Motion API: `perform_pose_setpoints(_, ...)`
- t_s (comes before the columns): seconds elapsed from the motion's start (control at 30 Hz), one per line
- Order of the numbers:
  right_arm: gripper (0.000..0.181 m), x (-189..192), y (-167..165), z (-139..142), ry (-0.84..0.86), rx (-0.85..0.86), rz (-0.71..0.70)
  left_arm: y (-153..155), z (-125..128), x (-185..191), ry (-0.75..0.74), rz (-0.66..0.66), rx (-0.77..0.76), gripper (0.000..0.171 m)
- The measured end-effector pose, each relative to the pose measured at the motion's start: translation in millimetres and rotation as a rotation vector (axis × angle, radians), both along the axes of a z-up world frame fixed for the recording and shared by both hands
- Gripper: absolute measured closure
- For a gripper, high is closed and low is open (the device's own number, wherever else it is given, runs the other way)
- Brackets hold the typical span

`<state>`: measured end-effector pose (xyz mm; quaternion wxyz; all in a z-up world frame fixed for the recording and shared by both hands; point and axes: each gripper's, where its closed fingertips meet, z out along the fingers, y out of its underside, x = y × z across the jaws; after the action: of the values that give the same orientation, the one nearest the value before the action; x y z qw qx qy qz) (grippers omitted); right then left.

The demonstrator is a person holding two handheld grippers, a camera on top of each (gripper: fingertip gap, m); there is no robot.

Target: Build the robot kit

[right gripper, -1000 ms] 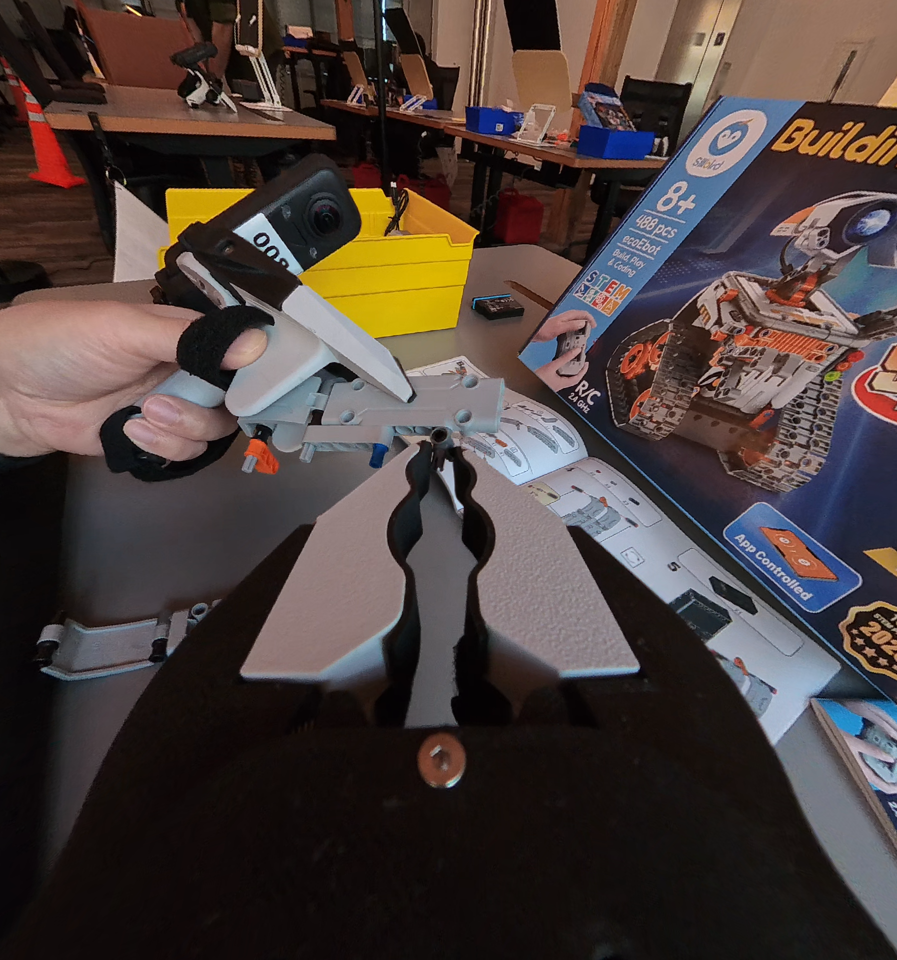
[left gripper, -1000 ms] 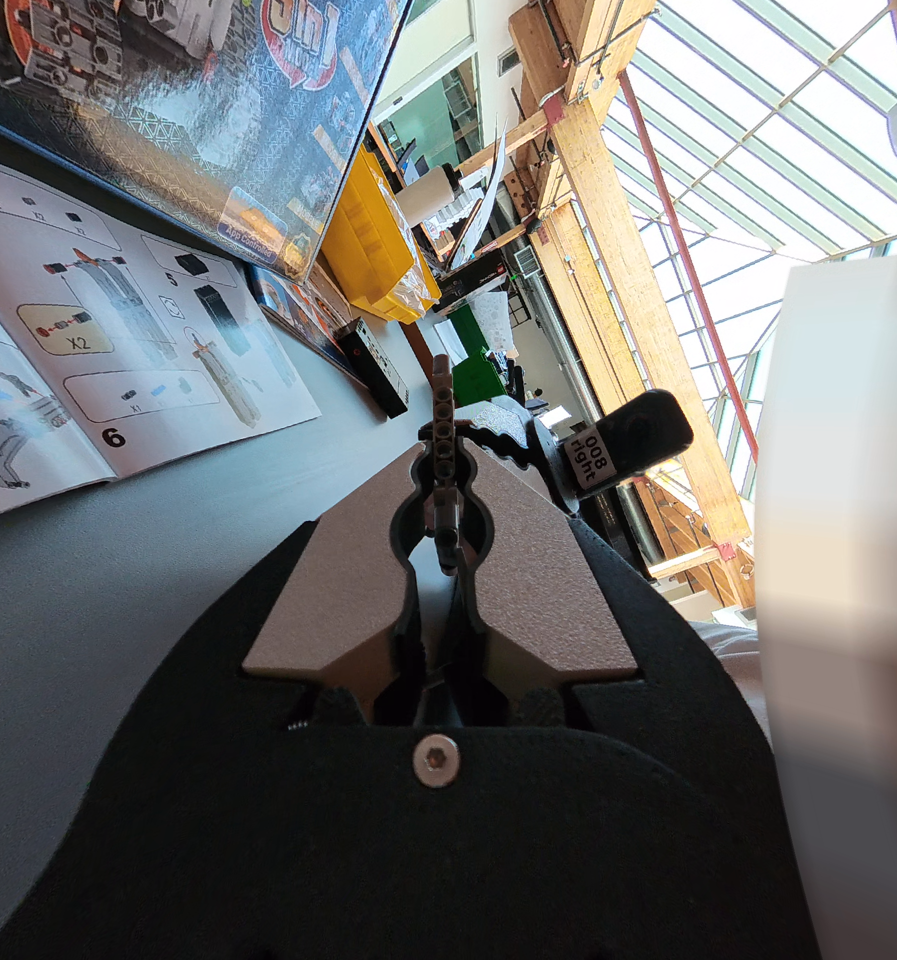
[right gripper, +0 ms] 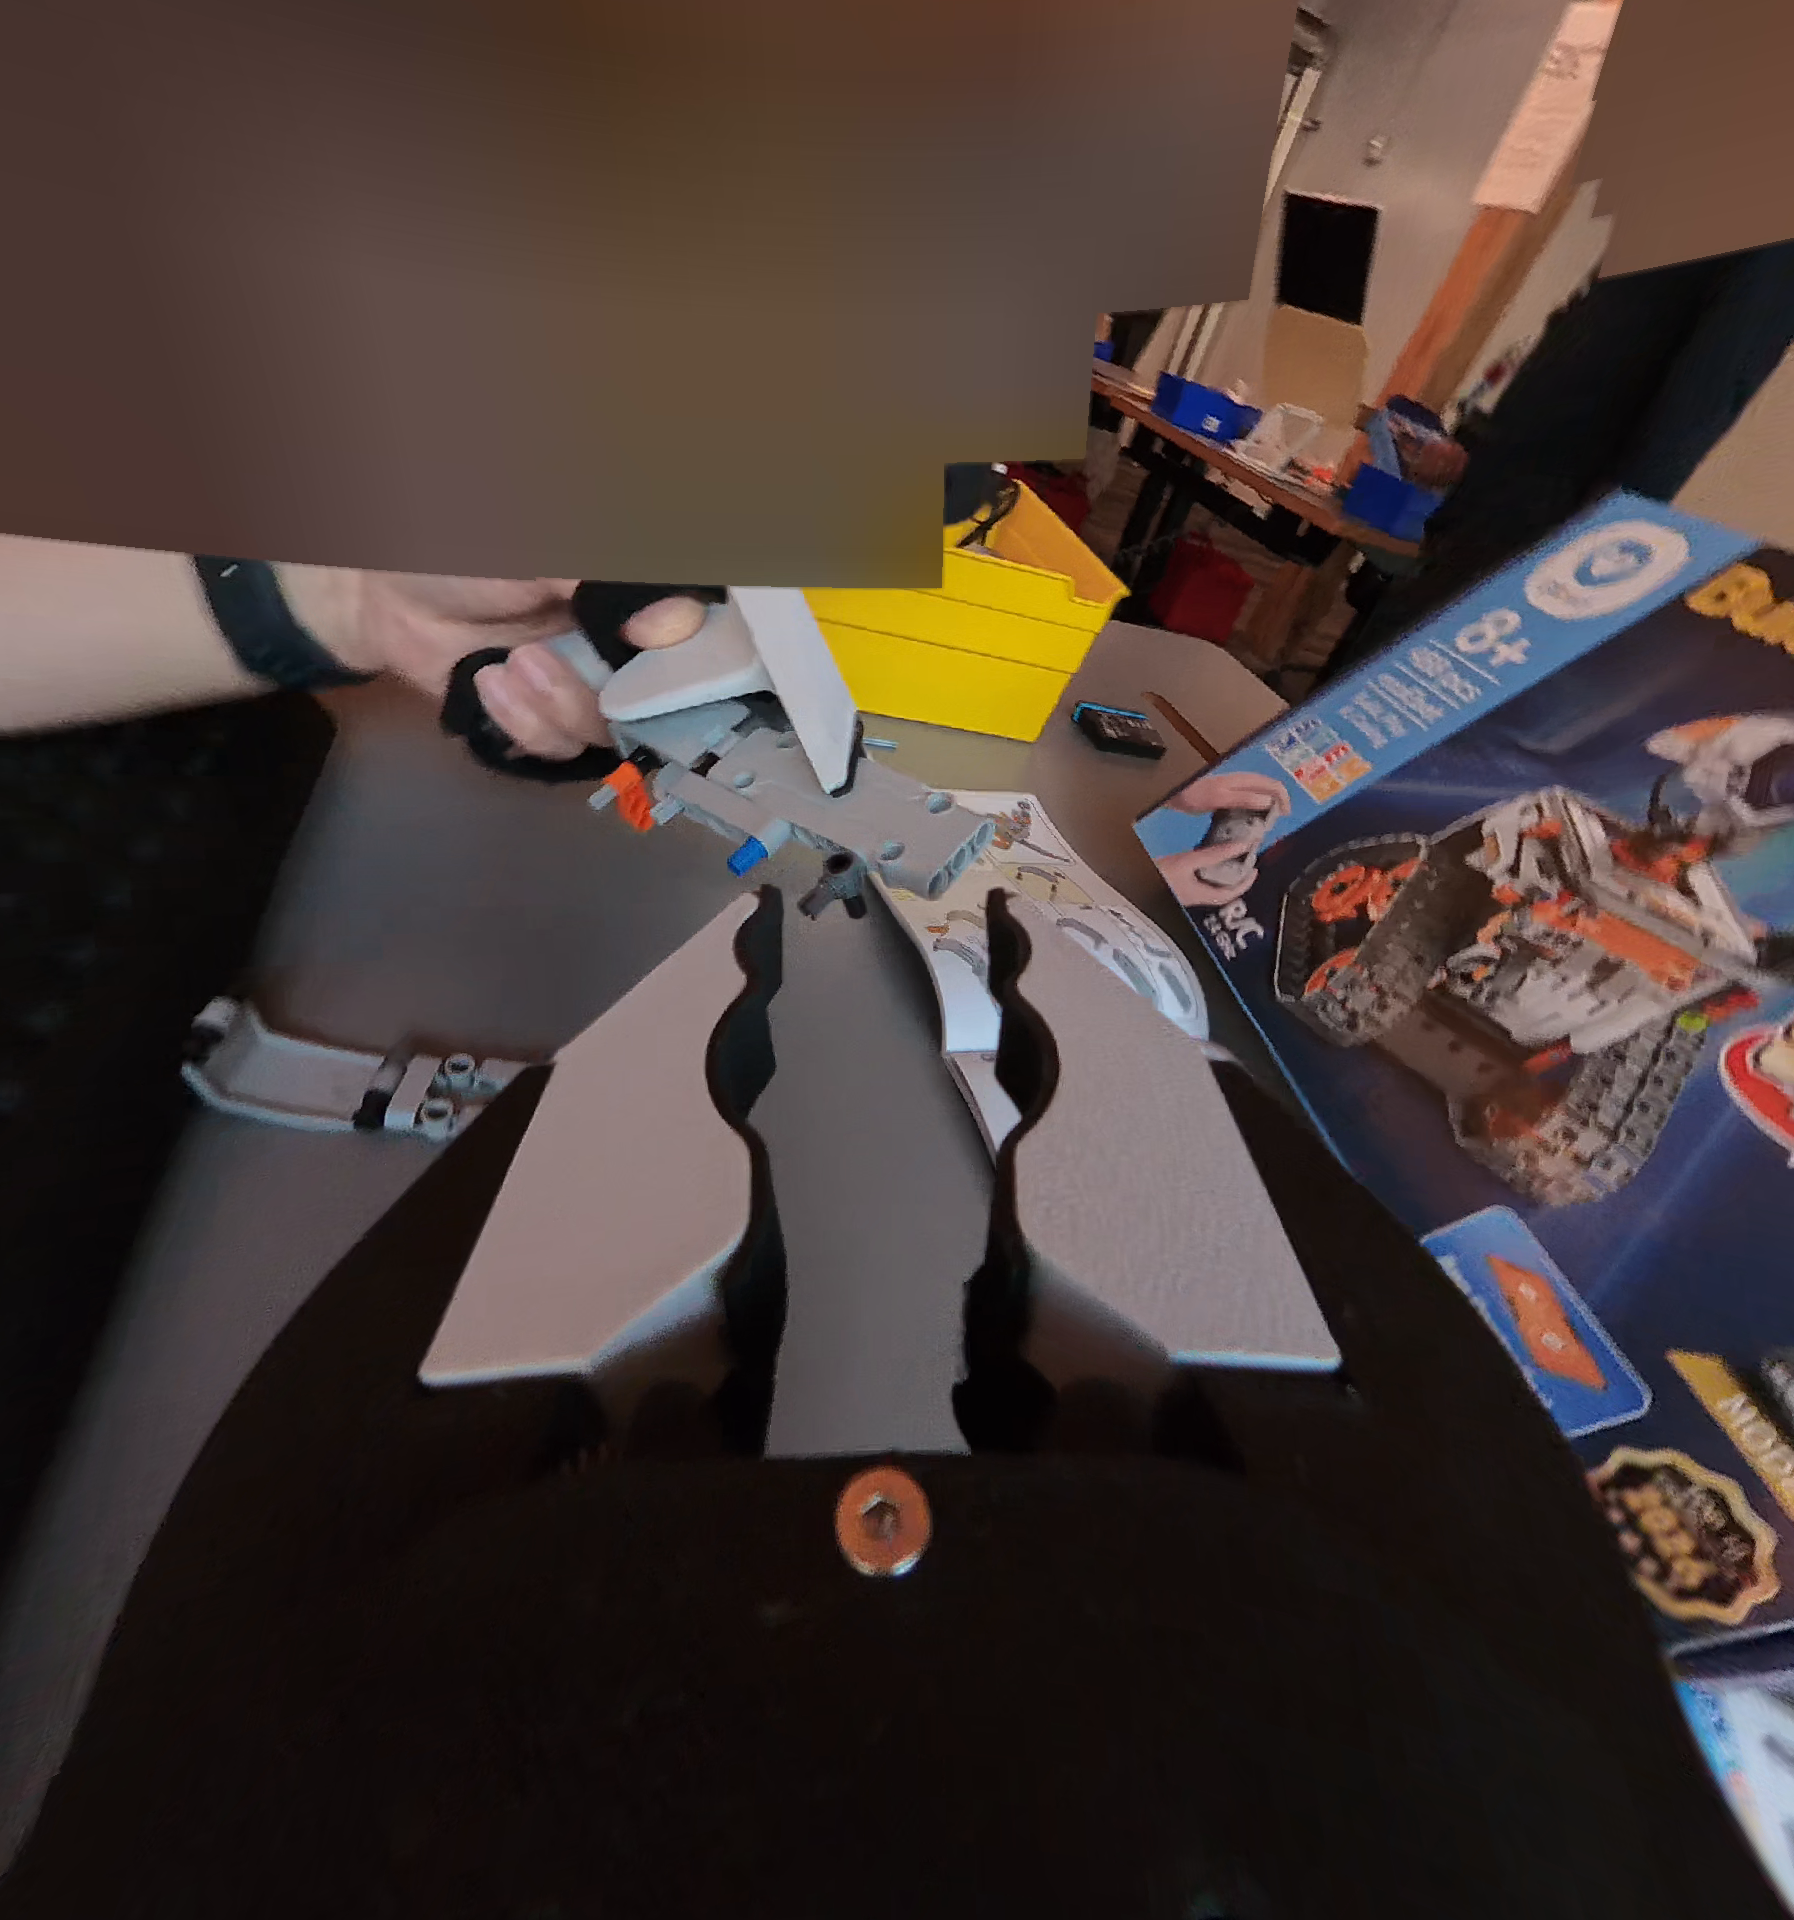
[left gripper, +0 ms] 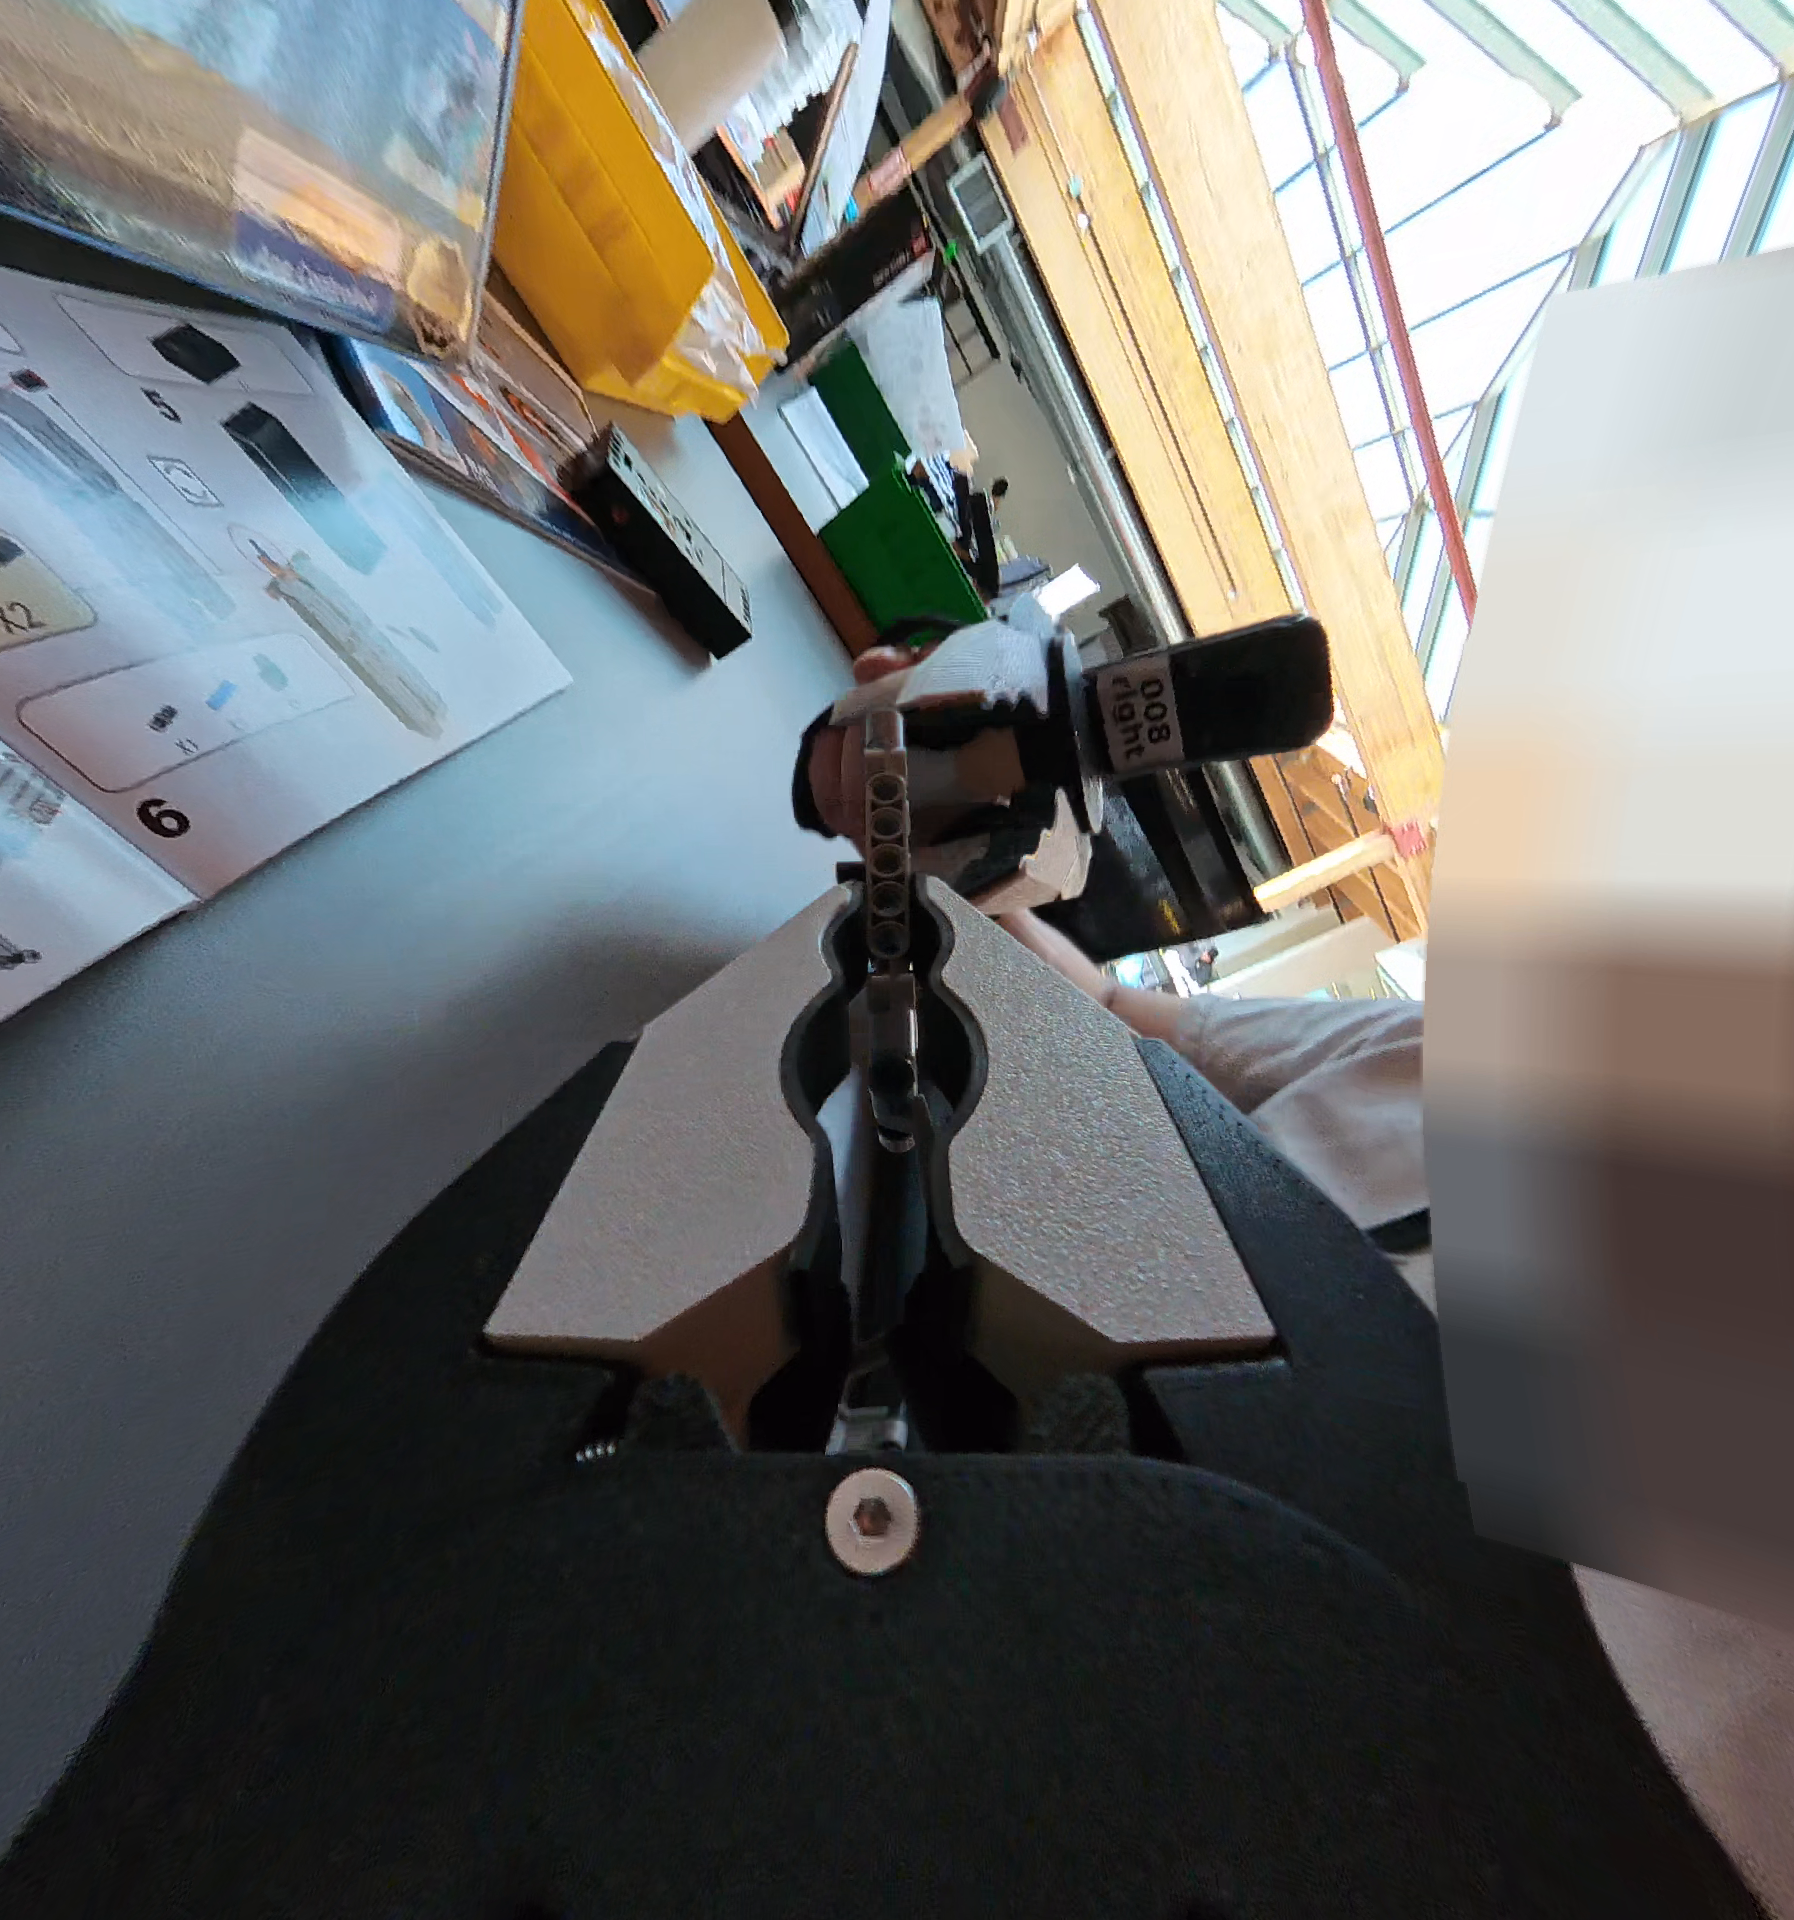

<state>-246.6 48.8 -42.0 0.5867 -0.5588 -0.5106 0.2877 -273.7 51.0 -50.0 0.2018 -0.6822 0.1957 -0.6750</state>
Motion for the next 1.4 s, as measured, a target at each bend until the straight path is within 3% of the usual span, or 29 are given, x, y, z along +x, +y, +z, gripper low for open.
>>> perform_pose_setpoints(0.17, 0.139, 0, -14, -4, -0.085, 0.125, 0.072, -13, -4, -5, 0.005, -0.111, 0.001, 0.167)
perform_pose_setpoints(0.5, 0.138, -10, -28, -12, -0.142, 0.199, 0.119, -27, -4, 2, 0.068, -0.162, 0.101, 0.166)
perform_pose_setpoints(0.7, 0.138, -10, -26, -14, -0.152, 0.2, 0.11, -28, -7, 3, 0.073, -0.169, 0.047, 0.166)
perform_pose_setpoints(1.13, 0.137, -12, -20, -39, -0.237, 0.13, 0.118, -24, -29, 3, 0.064, -0.152, -0.247, 0.167)
perform_pose_setpoints(1.4, 0.137, -14, -16, -52, -0.252, 0.076, 0.128, -21, -41, 1, 0.128, -0.128, -0.261, 0.167)
